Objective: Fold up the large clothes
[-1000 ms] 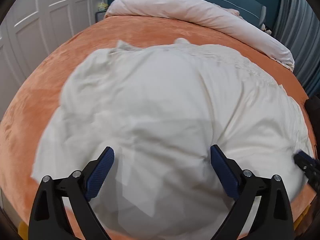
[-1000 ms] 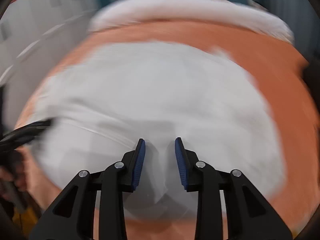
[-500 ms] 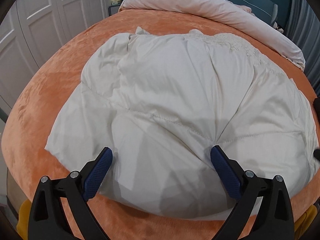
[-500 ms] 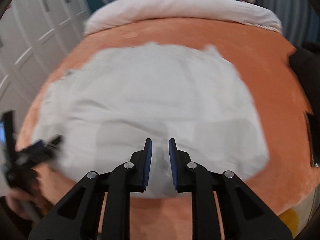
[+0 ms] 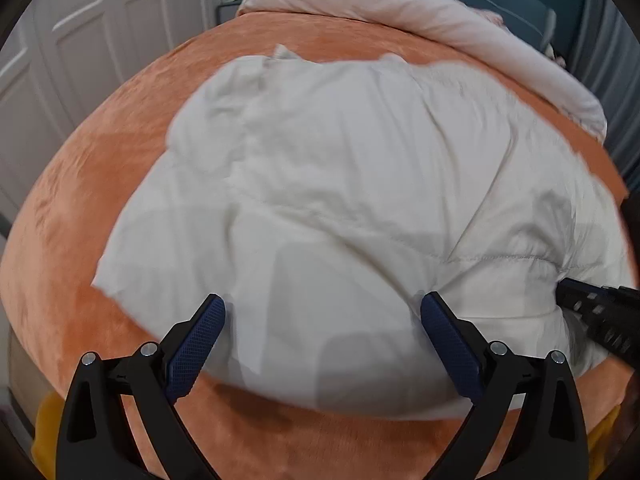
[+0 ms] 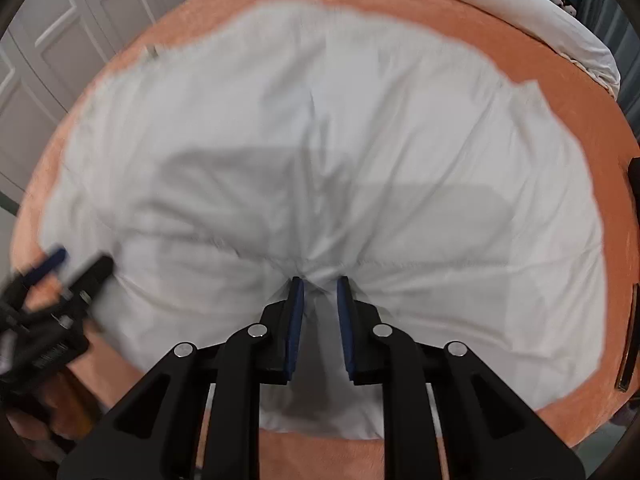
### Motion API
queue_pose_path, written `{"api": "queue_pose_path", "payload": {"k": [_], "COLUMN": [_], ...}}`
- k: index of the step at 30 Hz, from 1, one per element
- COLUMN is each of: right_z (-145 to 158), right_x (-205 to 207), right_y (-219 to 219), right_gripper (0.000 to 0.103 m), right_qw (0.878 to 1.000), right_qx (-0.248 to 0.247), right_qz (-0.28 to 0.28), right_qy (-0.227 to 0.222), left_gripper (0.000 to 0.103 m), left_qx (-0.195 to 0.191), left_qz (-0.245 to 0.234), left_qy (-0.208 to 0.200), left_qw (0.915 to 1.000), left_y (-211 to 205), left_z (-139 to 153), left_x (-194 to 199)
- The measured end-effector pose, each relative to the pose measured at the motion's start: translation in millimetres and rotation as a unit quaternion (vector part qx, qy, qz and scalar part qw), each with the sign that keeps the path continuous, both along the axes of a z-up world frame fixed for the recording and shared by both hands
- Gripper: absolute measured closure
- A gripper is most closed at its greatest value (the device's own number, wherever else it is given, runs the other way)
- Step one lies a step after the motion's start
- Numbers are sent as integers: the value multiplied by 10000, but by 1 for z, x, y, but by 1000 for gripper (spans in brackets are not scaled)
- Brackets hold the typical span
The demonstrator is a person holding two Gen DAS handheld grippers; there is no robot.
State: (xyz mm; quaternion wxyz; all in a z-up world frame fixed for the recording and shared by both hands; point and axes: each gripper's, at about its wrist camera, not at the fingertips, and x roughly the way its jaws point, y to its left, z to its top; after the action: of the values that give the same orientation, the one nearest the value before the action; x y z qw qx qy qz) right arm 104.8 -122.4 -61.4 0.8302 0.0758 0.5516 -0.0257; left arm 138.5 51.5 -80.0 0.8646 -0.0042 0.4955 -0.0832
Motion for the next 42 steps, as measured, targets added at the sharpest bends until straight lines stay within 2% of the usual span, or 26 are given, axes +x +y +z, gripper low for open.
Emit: {"api": "queue_pose_path", "payload": {"k": [1, 4, 7, 9, 11, 13, 15, 20, 24, 28, 33, 35, 39, 42], "right_z": [17, 45, 53, 45, 24, 1, -16, -15, 3, -8, -25, -13, 19, 5], "right_x": [3, 27, 59, 77, 99, 104, 109, 108, 122, 137, 149, 151, 161, 184], "right_y": [0, 1, 7, 10, 10, 10, 20, 32, 28, 26, 27, 24, -1, -10], "right_gripper": [85, 85, 85, 85, 85, 85, 86, 86, 85, 85, 87, 87, 86, 85], "right_qw": [9997, 9983, 9984, 9991, 9998, 9999, 9998, 9986, 10000, 9998, 9993, 9996, 9983, 9982], "right_qx": [120, 352, 227, 173, 133, 66, -159, -468, -83, -74, -188, -101, 418, 503], "right_qz": [8, 41, 54, 15, -36, -48, 22, 166, 46, 20, 121, 128, -288, -335], "right_qy": [-207, -457, -518, -395, -116, 119, 127, 202, 21, 201, 299, 224, -280, 10], "left_gripper": [6, 7, 10, 10, 10, 10, 10, 10, 10, 10, 10, 10, 10, 9], "left_qx": [-87, -316, -222, -160, -104, -69, -9, 25, -1, -9, -440, -632, -893, -1211], "left_qz": [101, 527, 868, 972, 1067, 1107, 1102, 1028, 1037, 1017, 1107, 1197, 1251, 1317], "left_qy": [-1, -10, 138, 143, 120, 135, 161, 220, 284, 380, 579, 693, 622, 648], "left_qw": [9999, 9981, 9959, 9950, 9942, 9937, 9938, 9945, 9942, 9941, 9912, 9884, 9862, 9817], "left_y": [7, 37, 63, 73, 82, 87, 90, 93, 92, 90, 101, 108, 116, 121], "left_z": [4, 16, 20, 23, 26, 26, 25, 21, 18, 14, 8, 4, 7, 5], "left_x": [-1, -2, 5, 7, 8, 8, 10, 14, 19, 22, 24, 25, 25, 29]}}
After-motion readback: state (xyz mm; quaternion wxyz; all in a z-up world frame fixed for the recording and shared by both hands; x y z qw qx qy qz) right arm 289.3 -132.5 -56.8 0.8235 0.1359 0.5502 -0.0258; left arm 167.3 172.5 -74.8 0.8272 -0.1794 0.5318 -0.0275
